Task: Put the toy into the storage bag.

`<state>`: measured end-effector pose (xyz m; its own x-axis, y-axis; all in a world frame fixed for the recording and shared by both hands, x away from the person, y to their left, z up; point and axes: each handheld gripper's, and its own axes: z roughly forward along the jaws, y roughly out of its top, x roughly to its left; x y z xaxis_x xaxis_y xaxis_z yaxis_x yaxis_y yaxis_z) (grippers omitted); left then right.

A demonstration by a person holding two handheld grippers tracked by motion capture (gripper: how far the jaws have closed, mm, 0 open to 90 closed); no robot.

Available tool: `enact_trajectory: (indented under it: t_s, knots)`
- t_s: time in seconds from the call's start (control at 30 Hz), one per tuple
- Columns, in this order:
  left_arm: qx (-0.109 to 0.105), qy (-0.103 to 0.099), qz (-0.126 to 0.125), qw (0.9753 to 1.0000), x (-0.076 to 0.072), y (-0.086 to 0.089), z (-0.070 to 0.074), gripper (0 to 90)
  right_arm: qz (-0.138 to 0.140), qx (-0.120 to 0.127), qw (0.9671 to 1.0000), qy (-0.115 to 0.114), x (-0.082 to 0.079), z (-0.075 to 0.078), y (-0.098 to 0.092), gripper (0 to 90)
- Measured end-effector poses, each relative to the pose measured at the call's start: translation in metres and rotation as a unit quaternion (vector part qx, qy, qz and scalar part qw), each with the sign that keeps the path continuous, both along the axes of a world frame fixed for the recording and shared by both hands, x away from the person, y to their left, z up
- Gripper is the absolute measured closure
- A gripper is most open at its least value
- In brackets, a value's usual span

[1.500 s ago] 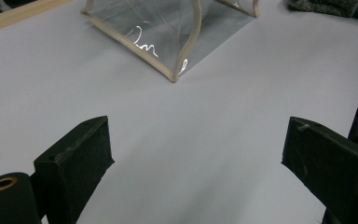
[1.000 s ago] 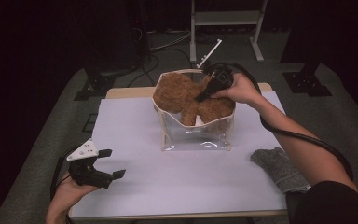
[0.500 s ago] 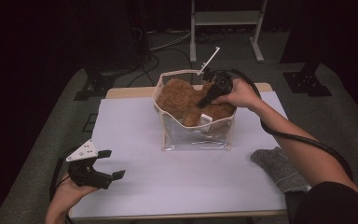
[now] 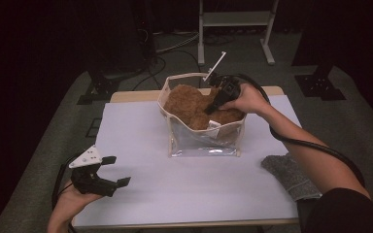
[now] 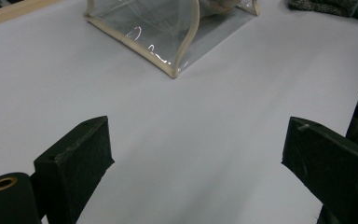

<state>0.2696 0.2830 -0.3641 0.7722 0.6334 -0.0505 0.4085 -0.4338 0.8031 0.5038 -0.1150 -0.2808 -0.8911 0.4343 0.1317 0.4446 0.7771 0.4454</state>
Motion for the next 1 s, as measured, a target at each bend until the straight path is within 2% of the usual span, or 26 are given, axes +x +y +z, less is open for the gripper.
enact_trajectory:
  t_s: [0.27, 0.4, 0.5, 0.57, 0.67, 0.73, 0.8, 1.0]
  knots:
    - [-0.001, -0.001, -0.003, 1.0, 0.001, -0.002, 0.0, 7.1, 0.008, 0.009, 0.9995, -0.029, -0.004, 0.01, 0.001, 36.4]
    - [0.0, 0.001, -0.002, 1.0, 0.001, -0.001, 0.0, 7.1, 0.015, 0.008, 0.9986, -0.05, -0.007, 0.019, 0.003, 35.3]
    - [-0.002, 0.0, -0.001, 1.0, 0.0, 0.0, 0.0, 7.2, 0.016, 0.006, 0.9983, -0.055, -0.006, 0.023, 0.004, 37.1]
    - [-0.002, 0.0, -0.001, 1.0, 0.0, 0.0, 0.0, 7.1, 0.017, -0.003, 0.9984, -0.053, -0.004, 0.022, 0.005, 43.8]
    - [-0.003, 0.001, 0.0, 1.0, 0.0, 0.0, -0.001, 7.2, 0.008, -0.01, 0.9992, -0.037, 0.0, 0.015, 0.003, 54.9]
    - [-0.001, 0.002, 0.0, 1.0, 0.001, 0.0, -0.002, 7.1, 0.004, -0.015, 0.9994, -0.031, 0.001, 0.013, 0.003, 57.0]
    - [0.002, 0.004, -0.001, 1.0, 0.001, -0.001, -0.001, 7.1, 0.006, -0.03, 0.9991, -0.029, 0.0, 0.01, 0.004, 61.6]
    - [0.003, 0.004, -0.002, 1.0, 0.001, 0.0, -0.002, 7.1, 0.008, -0.053, 0.9984, -0.018, 0.0, 0.001, 0.01, 65.4]
